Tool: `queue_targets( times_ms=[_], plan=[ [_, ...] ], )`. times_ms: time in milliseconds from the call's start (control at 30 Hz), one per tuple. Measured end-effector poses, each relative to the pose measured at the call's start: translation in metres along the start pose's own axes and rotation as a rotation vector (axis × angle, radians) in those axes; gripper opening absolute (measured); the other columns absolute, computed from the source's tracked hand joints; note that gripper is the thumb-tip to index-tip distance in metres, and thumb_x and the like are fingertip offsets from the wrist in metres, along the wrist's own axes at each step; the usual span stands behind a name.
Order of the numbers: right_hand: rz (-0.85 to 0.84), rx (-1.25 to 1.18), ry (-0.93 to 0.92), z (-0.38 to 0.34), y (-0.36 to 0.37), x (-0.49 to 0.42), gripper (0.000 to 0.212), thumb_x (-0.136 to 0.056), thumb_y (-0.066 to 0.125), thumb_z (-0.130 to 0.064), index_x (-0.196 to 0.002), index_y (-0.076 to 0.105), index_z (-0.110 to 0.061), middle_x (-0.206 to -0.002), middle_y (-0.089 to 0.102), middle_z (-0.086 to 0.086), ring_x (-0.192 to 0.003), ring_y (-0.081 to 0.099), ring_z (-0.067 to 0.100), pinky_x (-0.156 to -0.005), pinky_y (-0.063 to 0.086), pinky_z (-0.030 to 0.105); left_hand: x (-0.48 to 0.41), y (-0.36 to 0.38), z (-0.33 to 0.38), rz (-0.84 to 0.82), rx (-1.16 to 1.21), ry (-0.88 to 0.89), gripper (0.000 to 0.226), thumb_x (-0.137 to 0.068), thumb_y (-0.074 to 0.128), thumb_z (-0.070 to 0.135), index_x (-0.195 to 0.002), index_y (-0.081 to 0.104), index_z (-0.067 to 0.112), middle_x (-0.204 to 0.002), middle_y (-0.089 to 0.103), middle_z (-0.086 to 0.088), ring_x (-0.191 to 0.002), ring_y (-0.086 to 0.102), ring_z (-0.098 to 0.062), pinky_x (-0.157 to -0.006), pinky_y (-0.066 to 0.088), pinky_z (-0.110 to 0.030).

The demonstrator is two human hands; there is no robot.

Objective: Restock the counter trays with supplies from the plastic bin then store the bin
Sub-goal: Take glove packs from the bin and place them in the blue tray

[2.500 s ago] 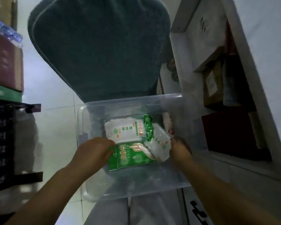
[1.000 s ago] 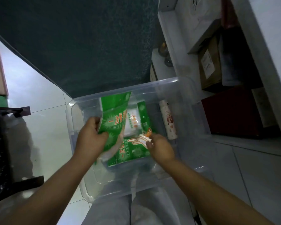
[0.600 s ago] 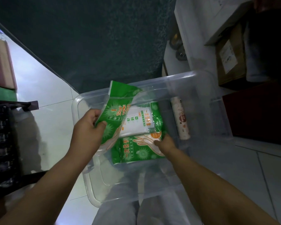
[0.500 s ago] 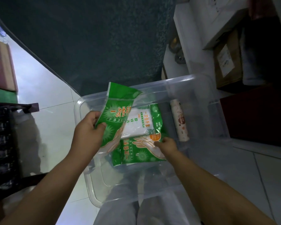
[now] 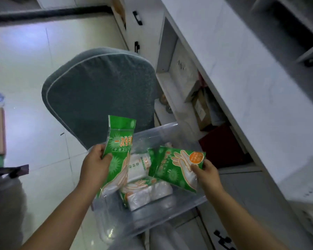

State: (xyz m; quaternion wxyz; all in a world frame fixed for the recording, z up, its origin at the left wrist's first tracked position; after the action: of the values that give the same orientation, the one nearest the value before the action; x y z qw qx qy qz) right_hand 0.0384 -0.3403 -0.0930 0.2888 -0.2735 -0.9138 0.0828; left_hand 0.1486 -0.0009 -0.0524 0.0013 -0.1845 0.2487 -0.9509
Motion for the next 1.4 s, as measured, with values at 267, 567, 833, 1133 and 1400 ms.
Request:
queue_targets(
  times_ms=[267,567,833,1133,1400],
  plan=[
    [0.208,-0.423,-0.244,-0.105,-0.095,0.071,0.016,-0.083,0.066,-0.007,-0.099,0.066,-0.01,-0.102,0.073,0.01,-0.095,0.068,0.026,-0.082,0.053,0.038,0.021,0.027,0.122,-0.07,0.123,0.186,0.013,-0.087,0.055,0.01,-0.091,0.056,0.022,-0.079,0.063,0.001,-0.074,0.061,-0.024,-0.059,0.043,-0.033],
    [0.278,-0.929,-0.354,-0.152,-0.15,0.143,0.026,-0.085,0.056,0.006,-0.104,0.061,-0.011,-0.085,0.076,0.001,-0.073,0.071,0.012,-0.055,0.055,0.022,0.104,0.111,0.245,-0.396,0.59,0.143,0.012,-0.088,0.054,0.005,-0.097,0.06,0.009,-0.098,0.064,-0.025,-0.084,0.062,-0.034,-0.081,0.051,-0.05],
    [0.519,-0.733,-0.435,-0.125,-0.235,0.207,0.02,-0.082,0.064,0.002,-0.097,0.064,-0.012,-0.089,0.075,0.004,-0.083,0.069,0.022,-0.07,0.057,0.033,0.23,0.192,0.309,-0.728,0.866,0.055,0.019,-0.088,0.06,0.024,-0.098,0.062,0.007,-0.089,0.075,-0.014,-0.081,0.072,-0.029,-0.07,0.058,-0.042],
    [0.659,-0.609,-0.366,-0.049,-0.373,0.293,0.043,-0.071,0.078,-0.02,-0.106,0.053,-0.022,-0.101,0.062,-0.005,-0.095,0.059,0.011,-0.07,0.045,0.023,0.375,0.246,0.341,-0.783,0.704,0.372,0.023,-0.076,0.074,0.013,-0.096,0.063,0.016,-0.083,0.076,-0.001,-0.074,0.074,-0.021,-0.055,0.058,-0.03],
    [0.403,-0.484,-0.399,-0.027,-0.491,0.336,0.079,-0.059,0.076,-0.036,-0.127,0.042,-0.016,-0.113,0.064,0.006,-0.096,0.067,0.018,-0.069,0.055,0.026,0.51,0.319,0.344,-1.071,0.583,0.452,0.029,-0.075,0.072,0.004,-0.099,0.064,0.018,-0.092,0.075,-0.008,-0.08,0.073,-0.026,-0.062,0.059,-0.037]
  ],
)
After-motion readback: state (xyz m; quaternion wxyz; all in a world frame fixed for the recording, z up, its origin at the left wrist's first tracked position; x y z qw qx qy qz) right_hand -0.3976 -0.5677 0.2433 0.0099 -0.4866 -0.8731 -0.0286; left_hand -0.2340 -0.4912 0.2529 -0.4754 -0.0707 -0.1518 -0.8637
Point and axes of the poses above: each hand's wrist, its own x-axis away from the middle knuckle, its own y-axis out of the palm, z = x × y, the point moved 8 cm from there along -x, towards the middle knuckle
